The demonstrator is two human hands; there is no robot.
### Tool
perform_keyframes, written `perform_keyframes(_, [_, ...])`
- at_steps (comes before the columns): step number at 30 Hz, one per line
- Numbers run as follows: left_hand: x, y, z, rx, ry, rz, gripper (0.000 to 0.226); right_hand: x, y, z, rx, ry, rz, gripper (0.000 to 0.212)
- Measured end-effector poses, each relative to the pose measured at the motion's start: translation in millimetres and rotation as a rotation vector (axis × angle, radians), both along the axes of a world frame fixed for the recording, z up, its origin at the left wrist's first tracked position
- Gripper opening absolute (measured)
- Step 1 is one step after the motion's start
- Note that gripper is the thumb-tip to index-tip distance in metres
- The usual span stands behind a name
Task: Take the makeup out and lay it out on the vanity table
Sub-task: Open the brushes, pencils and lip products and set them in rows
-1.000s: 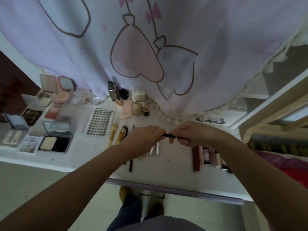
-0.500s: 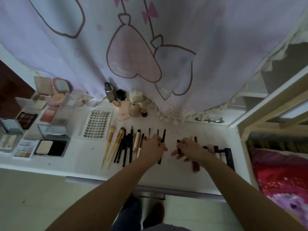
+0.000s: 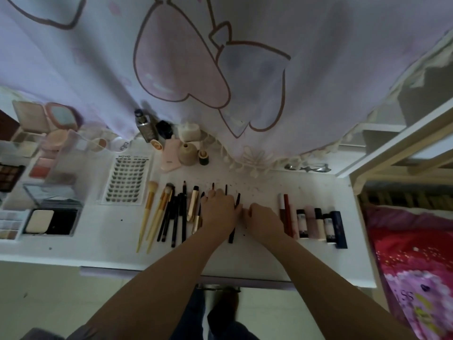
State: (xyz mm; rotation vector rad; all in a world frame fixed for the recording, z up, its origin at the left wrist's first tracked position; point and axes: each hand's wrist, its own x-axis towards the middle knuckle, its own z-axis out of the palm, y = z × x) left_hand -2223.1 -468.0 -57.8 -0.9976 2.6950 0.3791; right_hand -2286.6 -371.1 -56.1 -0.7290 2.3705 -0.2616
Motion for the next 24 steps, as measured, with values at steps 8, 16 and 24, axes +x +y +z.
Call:
perform_keyframes(8, [3.4,-13.6,1.6,-0.057,-0.002,-0.052,0.041,11.3,-10.3,-3.4,0.011,0.134,0.102,0.037])
perform_keyframes(16, [2.1,-5.4,17.5,-0.021,0.195,-0.090,0.030,-16.6,-3.6,18.5,-0.025,0.280,0.107,0.034])
perform_keyframes(24, [-34.9,73.3,7.6,0.224,0.121,-0.174,0.031,-94.6,20.6,34.3,0.133,0.255,0.078,0.031])
